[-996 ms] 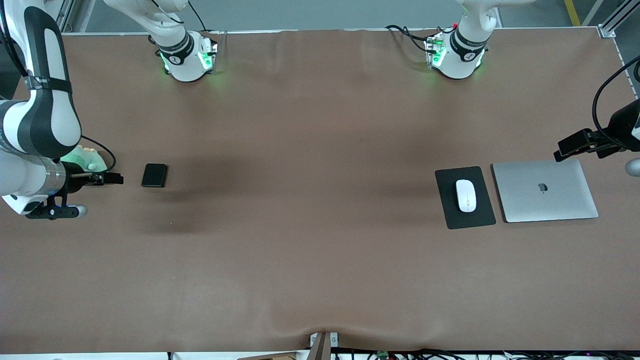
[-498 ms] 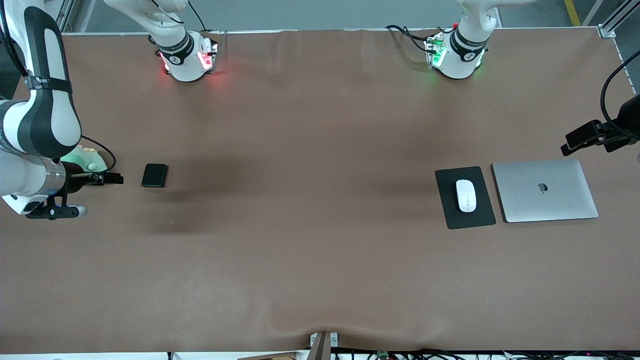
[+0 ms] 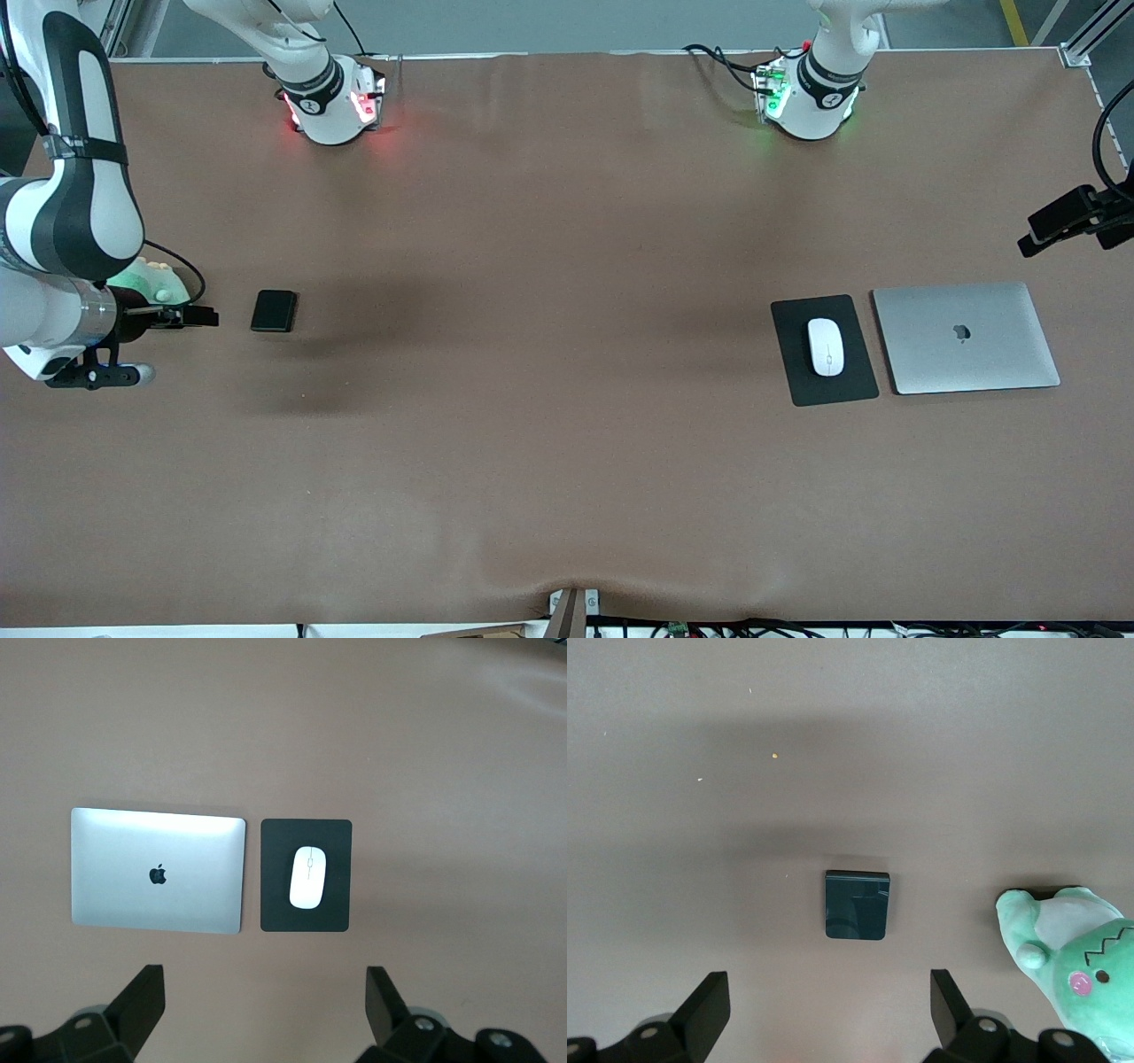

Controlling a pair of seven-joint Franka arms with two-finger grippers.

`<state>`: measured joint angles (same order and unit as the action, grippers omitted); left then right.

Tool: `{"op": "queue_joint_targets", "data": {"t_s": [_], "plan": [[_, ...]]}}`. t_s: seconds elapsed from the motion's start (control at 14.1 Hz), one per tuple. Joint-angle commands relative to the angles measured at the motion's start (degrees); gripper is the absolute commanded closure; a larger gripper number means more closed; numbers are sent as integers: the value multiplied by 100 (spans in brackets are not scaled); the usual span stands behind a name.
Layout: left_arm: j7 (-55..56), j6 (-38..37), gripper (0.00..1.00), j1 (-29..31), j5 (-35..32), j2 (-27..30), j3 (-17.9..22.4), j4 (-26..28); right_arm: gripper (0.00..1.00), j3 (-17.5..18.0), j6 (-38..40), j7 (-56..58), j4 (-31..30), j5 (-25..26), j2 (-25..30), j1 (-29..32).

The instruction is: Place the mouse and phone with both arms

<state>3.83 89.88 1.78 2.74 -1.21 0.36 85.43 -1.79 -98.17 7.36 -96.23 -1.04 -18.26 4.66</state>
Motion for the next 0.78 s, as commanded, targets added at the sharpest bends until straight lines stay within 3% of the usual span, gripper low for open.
{"op": "queue_joint_targets", "data": {"t_s": [0.0, 0.71], "plan": [[-67, -58, 0, 15, -36, 60, -10, 44, 0, -23, 2003, -77, 2653, 78, 139, -44], [-93, -58, 0, 33, -54, -11, 8, 53, 0, -23, 2003, -77, 2653, 78, 139, -36]]}}
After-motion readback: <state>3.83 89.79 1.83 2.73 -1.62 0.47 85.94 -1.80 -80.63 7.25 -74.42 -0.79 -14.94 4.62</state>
